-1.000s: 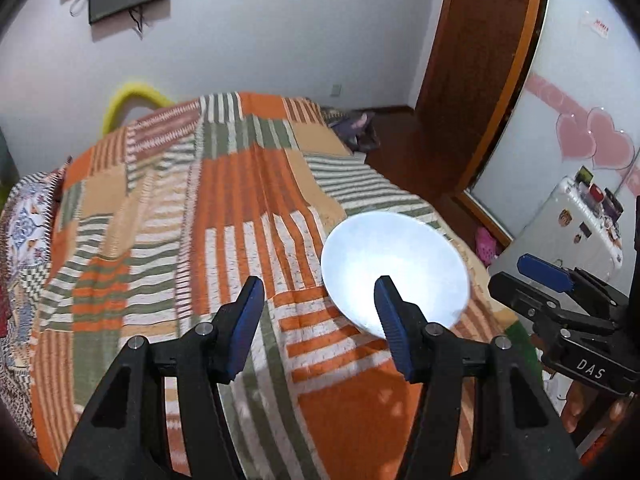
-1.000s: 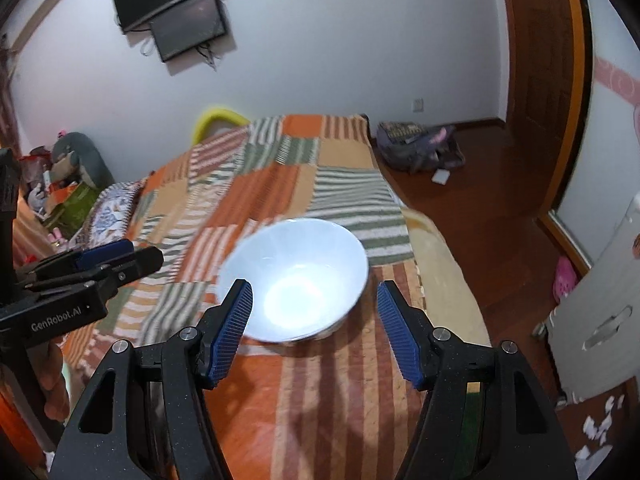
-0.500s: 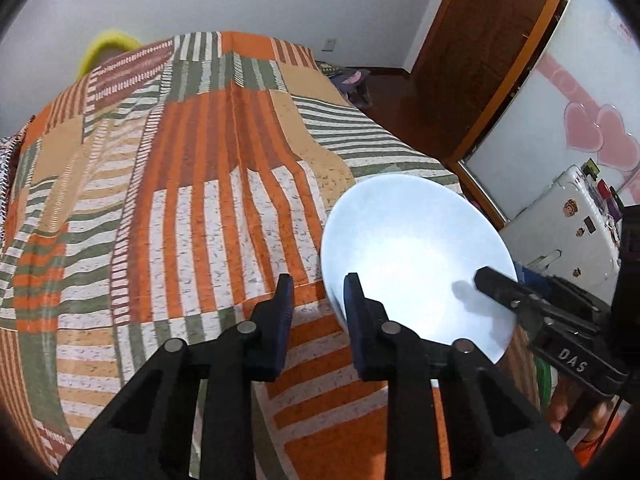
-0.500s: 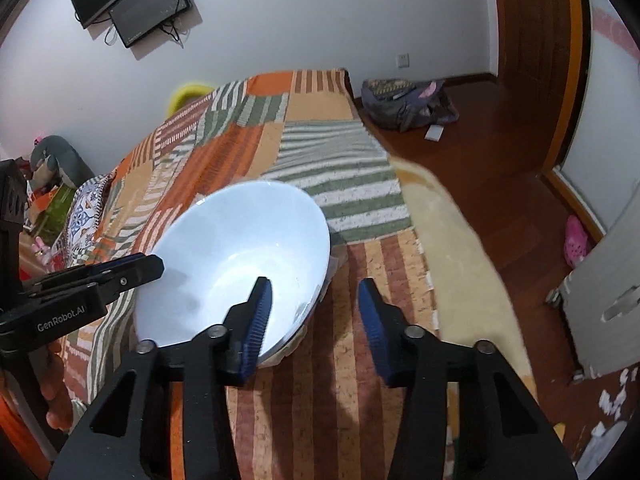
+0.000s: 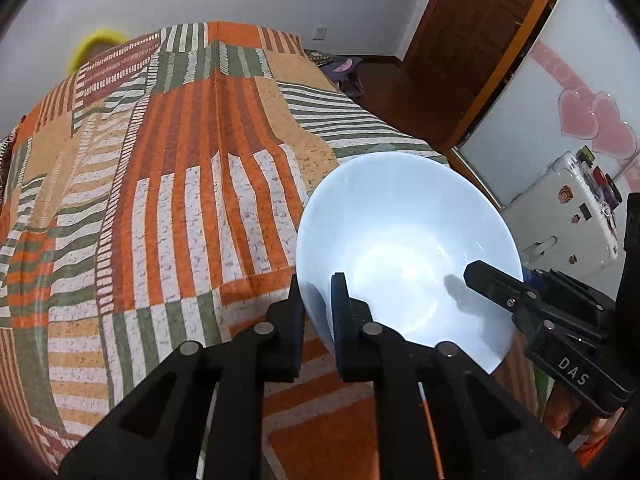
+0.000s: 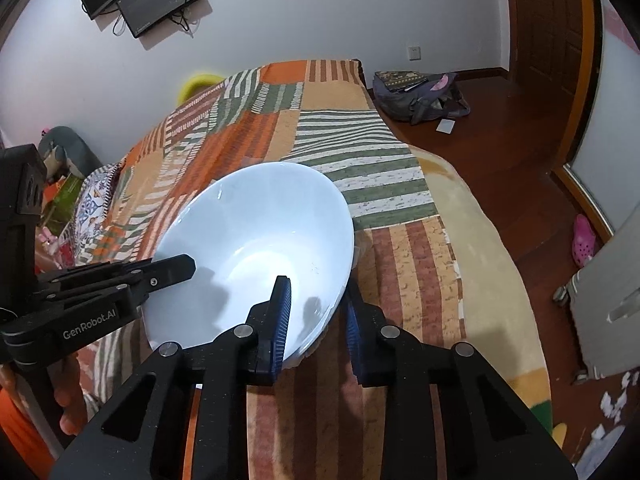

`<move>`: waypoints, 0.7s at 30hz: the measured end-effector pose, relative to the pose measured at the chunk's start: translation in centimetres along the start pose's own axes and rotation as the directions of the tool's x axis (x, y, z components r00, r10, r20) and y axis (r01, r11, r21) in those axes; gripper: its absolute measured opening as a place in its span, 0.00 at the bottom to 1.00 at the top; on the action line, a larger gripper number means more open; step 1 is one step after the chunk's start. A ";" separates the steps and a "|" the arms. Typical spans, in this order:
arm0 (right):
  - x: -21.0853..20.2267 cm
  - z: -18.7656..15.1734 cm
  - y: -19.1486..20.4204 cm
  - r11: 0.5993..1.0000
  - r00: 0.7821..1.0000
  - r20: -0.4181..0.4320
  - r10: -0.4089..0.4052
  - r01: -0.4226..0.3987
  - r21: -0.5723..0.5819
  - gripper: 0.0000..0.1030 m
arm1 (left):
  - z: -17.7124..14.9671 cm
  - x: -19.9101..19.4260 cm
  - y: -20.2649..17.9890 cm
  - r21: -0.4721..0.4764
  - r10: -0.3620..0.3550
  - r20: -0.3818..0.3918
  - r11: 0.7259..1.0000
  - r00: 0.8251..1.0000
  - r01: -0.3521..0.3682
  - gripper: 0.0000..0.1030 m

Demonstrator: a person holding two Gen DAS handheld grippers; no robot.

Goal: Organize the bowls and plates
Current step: 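Grasp the spotted white bowl rim with both tools and lift it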

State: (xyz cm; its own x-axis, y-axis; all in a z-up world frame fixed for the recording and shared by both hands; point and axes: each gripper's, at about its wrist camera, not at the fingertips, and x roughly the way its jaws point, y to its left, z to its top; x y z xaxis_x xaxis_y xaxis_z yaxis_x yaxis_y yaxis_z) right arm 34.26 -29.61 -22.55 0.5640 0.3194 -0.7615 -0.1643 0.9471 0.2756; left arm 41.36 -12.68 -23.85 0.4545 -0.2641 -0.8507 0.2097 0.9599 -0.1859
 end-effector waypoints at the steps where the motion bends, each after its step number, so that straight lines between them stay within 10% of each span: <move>1: -0.3 0.0 0.1 1.000 1.000 0.003 0.000 0.000 -0.004 0.23 | -0.2 -0.6 -0.2 0.006 0.006 0.008 1.000 1.000 -0.006 0.11; 21: -9.6 -1.9 10.4 0.973 0.982 0.117 0.146 -0.121 -0.197 0.23 | -7.7 -19.4 1.7 -0.033 0.137 0.216 0.991 0.967 -0.133 0.11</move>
State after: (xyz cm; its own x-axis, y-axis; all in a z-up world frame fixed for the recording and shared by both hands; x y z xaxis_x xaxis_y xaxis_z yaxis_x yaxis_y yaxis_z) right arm 25.59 -22.74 -13.47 0.6246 0.4487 -0.6392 -0.3875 0.8887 0.2452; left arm 26.23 -5.16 -11.44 0.6548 -0.1440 -0.7420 0.1183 0.9891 -0.0875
